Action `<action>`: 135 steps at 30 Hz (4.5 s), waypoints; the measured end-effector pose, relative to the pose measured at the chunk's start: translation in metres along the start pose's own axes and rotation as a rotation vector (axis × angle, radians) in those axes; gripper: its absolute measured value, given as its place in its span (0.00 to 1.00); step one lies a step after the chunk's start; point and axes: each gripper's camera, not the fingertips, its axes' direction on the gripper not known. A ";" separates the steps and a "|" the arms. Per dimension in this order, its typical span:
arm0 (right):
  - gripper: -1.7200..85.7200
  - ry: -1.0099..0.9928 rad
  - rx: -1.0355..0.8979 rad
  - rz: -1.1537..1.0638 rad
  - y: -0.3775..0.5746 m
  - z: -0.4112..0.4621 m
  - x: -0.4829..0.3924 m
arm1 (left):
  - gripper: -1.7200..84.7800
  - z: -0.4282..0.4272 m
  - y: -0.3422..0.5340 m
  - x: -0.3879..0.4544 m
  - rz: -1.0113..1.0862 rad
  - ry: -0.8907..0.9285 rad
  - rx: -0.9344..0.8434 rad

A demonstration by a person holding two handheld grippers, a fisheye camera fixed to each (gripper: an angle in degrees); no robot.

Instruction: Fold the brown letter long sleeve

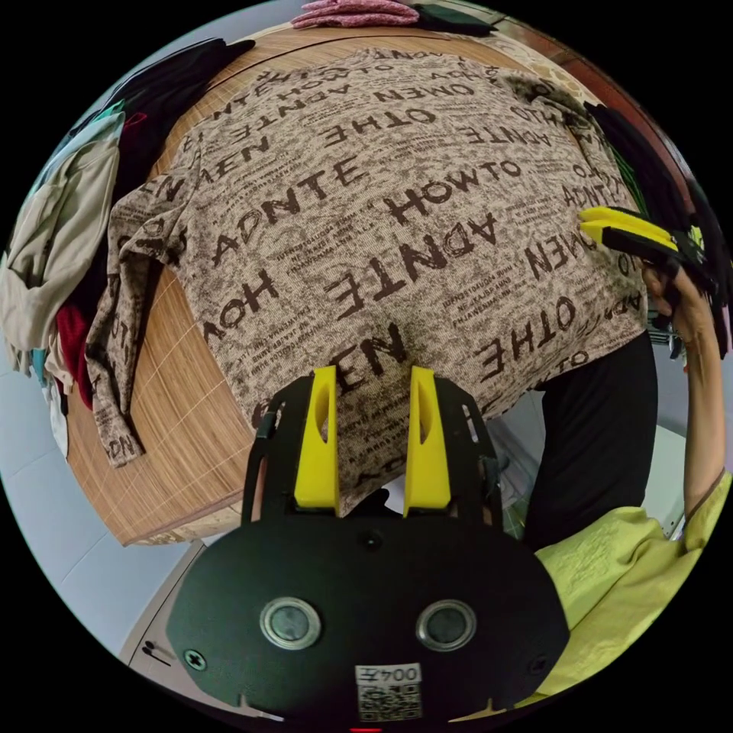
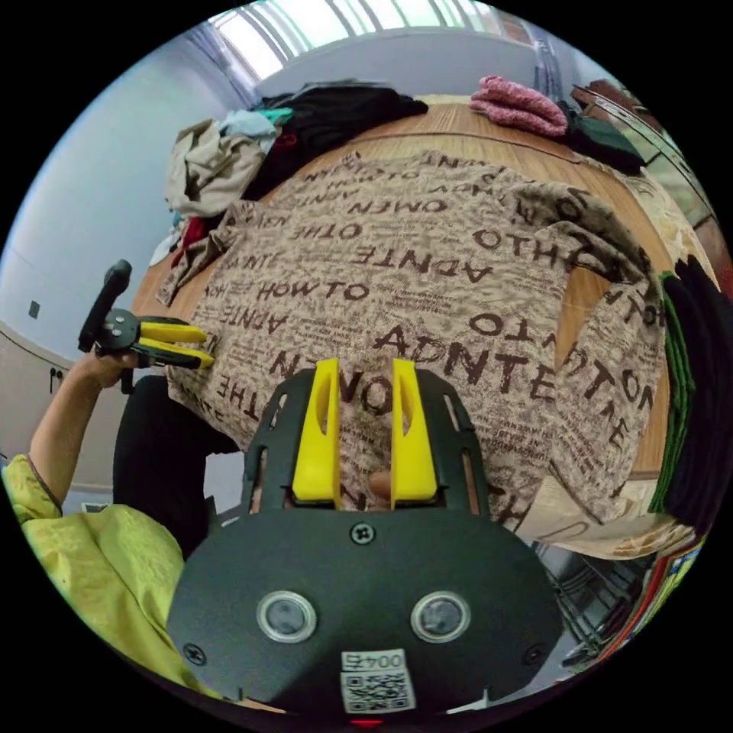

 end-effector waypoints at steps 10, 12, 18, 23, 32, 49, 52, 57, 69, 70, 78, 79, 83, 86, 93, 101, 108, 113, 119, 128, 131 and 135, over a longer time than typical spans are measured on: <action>0.16 0.032 0.671 0.596 0.198 -0.133 0.127 | 0.17 -0.004 0.029 -0.016 0.003 0.002 0.050; 0.16 -0.015 0.659 0.679 0.217 -0.137 0.149 | 0.17 -0.004 0.032 -0.019 0.003 0.000 0.047; 0.16 -0.090 0.684 0.874 0.246 -0.149 0.186 | 0.17 -0.005 0.043 -0.029 0.000 -0.001 0.039; 0.15 -0.122 0.672 0.880 0.244 -0.159 0.192 | 0.17 -0.005 0.053 -0.038 0.002 -0.003 0.036; 0.07 -0.157 0.663 0.921 0.228 -0.168 0.195 | 0.17 -0.006 0.075 -0.057 0.009 0.002 0.044; 0.04 0.154 0.186 0.144 -0.065 -0.405 0.151 | 0.17 -0.018 0.119 -0.096 0.029 0.007 0.081; 0.04 0.097 0.105 0.093 -0.125 -0.425 0.136 | 0.17 -0.023 0.123 -0.102 0.030 0.007 0.078; 0.04 0.044 0.158 0.044 -0.199 -0.435 0.093 | 0.17 -0.032 0.130 -0.111 0.036 0.004 0.076; 0.05 -0.194 0.007 -0.227 -0.315 -0.299 -0.065 | 0.17 -0.064 0.153 -0.136 0.046 0.015 0.122; 0.05 -0.225 -0.016 -0.243 -0.321 -0.273 -0.078 | 0.17 -0.068 0.154 -0.138 0.047 0.014 0.127; 0.17 -0.445 -0.034 -0.166 -0.337 -0.100 -0.119 | 0.17 -0.099 0.158 -0.147 0.043 0.010 0.146; 0.18 -0.481 -0.022 -0.154 -0.333 -0.082 -0.123 | 0.17 -0.104 0.159 -0.149 0.043 0.011 0.151; 0.18 -0.410 0.031 -0.134 -0.291 -0.048 -0.135 | 0.17 -0.121 0.157 -0.154 0.042 0.017 0.162; 0.16 -0.197 0.046 -0.104 -0.242 -0.031 -0.129 | 0.17 -0.136 0.154 -0.156 0.041 0.015 0.167; 0.12 0.119 -0.052 0.032 -0.174 0.022 -0.084 | 0.17 -0.176 0.135 -0.157 0.037 0.005 0.154; 0.10 0.189 -0.140 -0.050 -0.187 0.078 -0.079 | 0.15 -0.242 0.094 -0.177 0.010 0.129 0.135; 0.10 0.062 -0.088 -0.052 -0.181 0.089 -0.059 | 0.15 -0.392 -0.047 -0.156 0.058 0.080 0.377; 0.08 0.119 -0.098 -0.133 -0.184 0.106 -0.064 | 0.18 -0.448 -0.221 -0.081 0.232 -0.017 0.371; 0.08 0.111 -0.100 -0.161 -0.183 0.117 -0.055 | 0.19 -0.475 -0.407 0.017 0.350 -0.053 0.320; 0.07 0.052 -0.071 -0.150 -0.172 0.124 -0.024 | 0.19 -0.469 -0.563 0.109 0.435 -0.167 0.315; 0.07 0.013 -0.089 -0.108 -0.173 0.126 -0.010 | 0.17 -0.457 -0.598 0.116 0.446 -0.111 0.280; 0.06 -0.022 -0.109 -0.049 -0.175 0.128 0.005 | 0.08 -0.430 -0.637 0.124 0.488 -0.100 0.176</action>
